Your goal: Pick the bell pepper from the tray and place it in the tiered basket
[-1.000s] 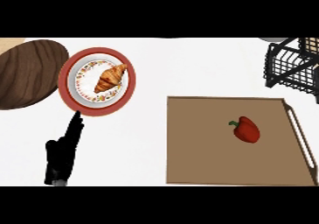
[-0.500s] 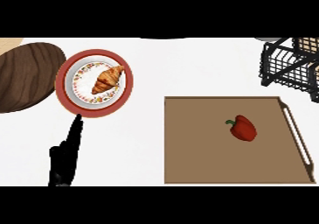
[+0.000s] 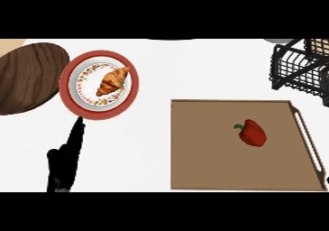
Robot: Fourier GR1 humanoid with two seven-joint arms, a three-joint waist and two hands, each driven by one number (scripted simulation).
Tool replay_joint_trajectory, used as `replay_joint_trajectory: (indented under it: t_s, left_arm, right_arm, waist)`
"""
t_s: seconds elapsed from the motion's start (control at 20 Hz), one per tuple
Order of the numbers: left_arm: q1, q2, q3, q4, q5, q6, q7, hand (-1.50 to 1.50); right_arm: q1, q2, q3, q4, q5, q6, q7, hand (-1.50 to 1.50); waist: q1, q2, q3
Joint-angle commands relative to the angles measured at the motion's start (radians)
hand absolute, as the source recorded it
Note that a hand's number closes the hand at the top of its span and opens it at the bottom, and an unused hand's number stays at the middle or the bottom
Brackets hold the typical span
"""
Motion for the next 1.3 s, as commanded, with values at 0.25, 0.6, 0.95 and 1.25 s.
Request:
replay_joint_trajectory:
  t_s: [0.25, 0.6, 0.95, 1.25]
  left_arm:
    - [-0.029, -0.029, 0.015, 0.009, -0.034, -0.002, 0.062, 0.00]
    - [-0.009, -0.082, 0.020, 0.061, -0.075, -0.012, 0.012, 0.00]
    - [-0.002, -0.089, 0.045, -0.010, -0.129, -0.029, 0.072, 0.00]
    - [-0.004, -0.108, 0.081, 0.071, -0.100, -0.072, 0.008, 0.00]
  right_arm:
    - [-0.014, 0.122, 0.178, -0.145, 0.336, -0.134, 0.211, -1.50]
    - [-0.053, 0.107, 0.175, -0.149, 0.405, -0.017, 0.326, -1.50]
    - [-0.085, 0.234, 0.239, -0.114, 0.502, 0.017, 0.314, -1.50]
    - [-0.044, 0.220, 0.290, -0.143, 0.595, 0.067, 0.397, -1.50]
  waist:
    - [0.015, 0.008, -0.003]
    - [0.012, 0.007, -0.003]
    - [0.012, 0.007, -0.003]
    - [0.009, 0.007, -0.003]
